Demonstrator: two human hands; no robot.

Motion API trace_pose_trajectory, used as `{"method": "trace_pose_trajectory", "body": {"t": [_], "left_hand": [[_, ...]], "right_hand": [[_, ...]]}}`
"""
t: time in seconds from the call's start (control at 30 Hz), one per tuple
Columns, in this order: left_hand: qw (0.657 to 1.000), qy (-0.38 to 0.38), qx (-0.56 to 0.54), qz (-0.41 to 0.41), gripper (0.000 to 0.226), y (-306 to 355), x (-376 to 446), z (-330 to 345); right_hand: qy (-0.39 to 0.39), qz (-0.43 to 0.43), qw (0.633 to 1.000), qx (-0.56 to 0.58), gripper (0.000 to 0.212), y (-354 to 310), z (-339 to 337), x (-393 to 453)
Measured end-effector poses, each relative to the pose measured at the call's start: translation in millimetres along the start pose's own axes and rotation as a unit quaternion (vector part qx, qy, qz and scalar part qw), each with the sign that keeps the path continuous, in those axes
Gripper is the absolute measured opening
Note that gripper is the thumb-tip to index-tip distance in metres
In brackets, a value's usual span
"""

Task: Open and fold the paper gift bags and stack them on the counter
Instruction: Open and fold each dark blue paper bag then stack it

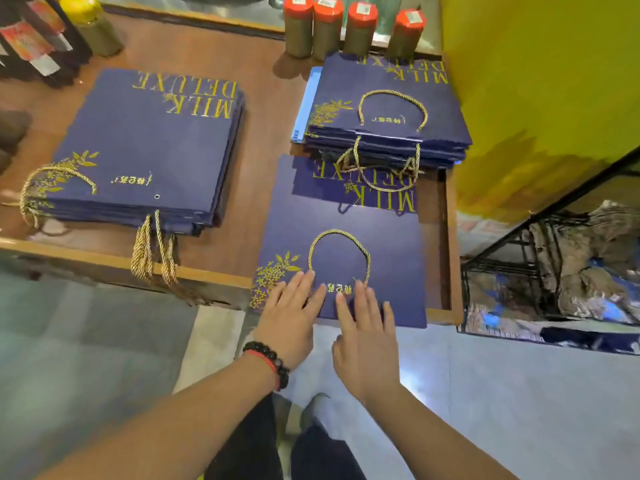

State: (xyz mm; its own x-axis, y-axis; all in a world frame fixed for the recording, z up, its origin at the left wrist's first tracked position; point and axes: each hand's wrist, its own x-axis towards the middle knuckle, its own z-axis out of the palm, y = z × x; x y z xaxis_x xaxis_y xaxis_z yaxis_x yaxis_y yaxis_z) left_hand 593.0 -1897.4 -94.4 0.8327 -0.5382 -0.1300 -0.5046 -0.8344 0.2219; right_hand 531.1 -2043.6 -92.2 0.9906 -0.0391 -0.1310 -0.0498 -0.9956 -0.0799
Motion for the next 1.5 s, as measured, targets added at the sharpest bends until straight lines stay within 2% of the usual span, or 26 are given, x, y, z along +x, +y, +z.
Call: {"method": "trace_pose_trajectory", "body": {"t": [0.13, 0.27, 0.47, 0.6, 0.73, 0.8, 0.87, 0.93, 0.97, 1.03, 1.07, 1.13, 1.23, 1.27, 1.37, 1.5], "left_hand": [[1.000, 0.007, 0.028, -0.006, 0.072, 12.6, -7.8, 17.6], [0.998, 0.018, 0.066, 0.013, 0.091, -2.9, -12.8, 23.1], [0.997, -0.022, 0.073, 0.011, 0.107, -27.0, -25.2, 15.2], [0.995, -0.035, 0.087, 0.018, 0.100, -33.8, -29.4, 13.9], [0.998, -0.030, 0.049, 0.020, 0.069, -44.1, -32.2, 8.3], [0.998, -0.046, 0.042, 0.022, 0.061, -46.1, -33.6, 2.8], [0.996, -0.069, -0.034, -0.036, 0.066, -45.6, -33.0, -1.0], [0.976, -0.027, -0.149, -0.155, 0.060, -44.9, -26.5, -6.9], [0.957, -0.002, -0.195, -0.217, 0.054, -44.6, -21.6, -10.3], [0.922, 0.036, -0.244, -0.298, 0.050, -40.7, -10.8, -21.4], [0.908, 0.049, -0.267, -0.318, 0.048, -38.9, -5.4, -29.0], [0.873, 0.039, -0.320, -0.366, 0.041, -36.6, 0.3, -46.6], [0.825, -0.024, -0.391, -0.407, 0.017, -46.6, -1.1, -63.4], [0.805, -0.041, -0.427, -0.410, 0.006, -49.8, -5.6, -68.6], [0.749, -0.070, -0.497, -0.432, 0.014, -43.1, -20.3, -93.5], [0.747, -0.028, -0.500, -0.437, 0.018, -25.2, -41.9, -121.0]], "right_hand": [[0.008, -0.030, 0.999, 0.009, 0.077, -16.6, 11.7, 2.4], [0.006, -0.058, 0.998, -0.005, 0.085, -2.5, 13.6, 0.9], [-0.023, -0.141, 0.988, -0.051, 0.090, 42.1, 11.0, -9.4], [-0.052, -0.096, 0.992, -0.061, 0.096, 67.7, 3.0, -15.3], [-0.075, -0.020, 0.997, -0.026, 0.097, 85.1, -1.4, -21.4], [-0.076, 0.003, 0.997, -0.007, 0.093, 90.4, -3.1, -23.3], [-0.099, 0.025, 0.994, 0.043, 0.084, 87.8, -11.4, -21.6], [-0.125, 0.088, 0.976, 0.157, 0.078, 78.7, -19.7, -15.8], [-0.138, 0.140, 0.954, 0.225, 0.076, 72.3, -24.1, -12.3], [-0.109, 0.214, 0.911, 0.335, 0.066, 60.2, -34.1, -4.3], [-0.074, 0.242, 0.893, 0.373, 0.051, 56.3, -39.1, -0.6], [-0.022, 0.298, 0.850, 0.433, 0.010, 55.2, -49.4, 4.3], [-0.021, 0.364, 0.755, 0.545, 0.013, 64.6, -59.7, 3.3], [-0.034, 0.377, 0.736, 0.561, 0.011, 65.9, -65.8, -0.2], [-0.067, 0.384, 0.718, 0.577, 0.007, 64.4, -79.5, -16.1], [-0.012, 0.368, 0.735, 0.569, 0.011, 53.6, -102.8, -39.4]]}}
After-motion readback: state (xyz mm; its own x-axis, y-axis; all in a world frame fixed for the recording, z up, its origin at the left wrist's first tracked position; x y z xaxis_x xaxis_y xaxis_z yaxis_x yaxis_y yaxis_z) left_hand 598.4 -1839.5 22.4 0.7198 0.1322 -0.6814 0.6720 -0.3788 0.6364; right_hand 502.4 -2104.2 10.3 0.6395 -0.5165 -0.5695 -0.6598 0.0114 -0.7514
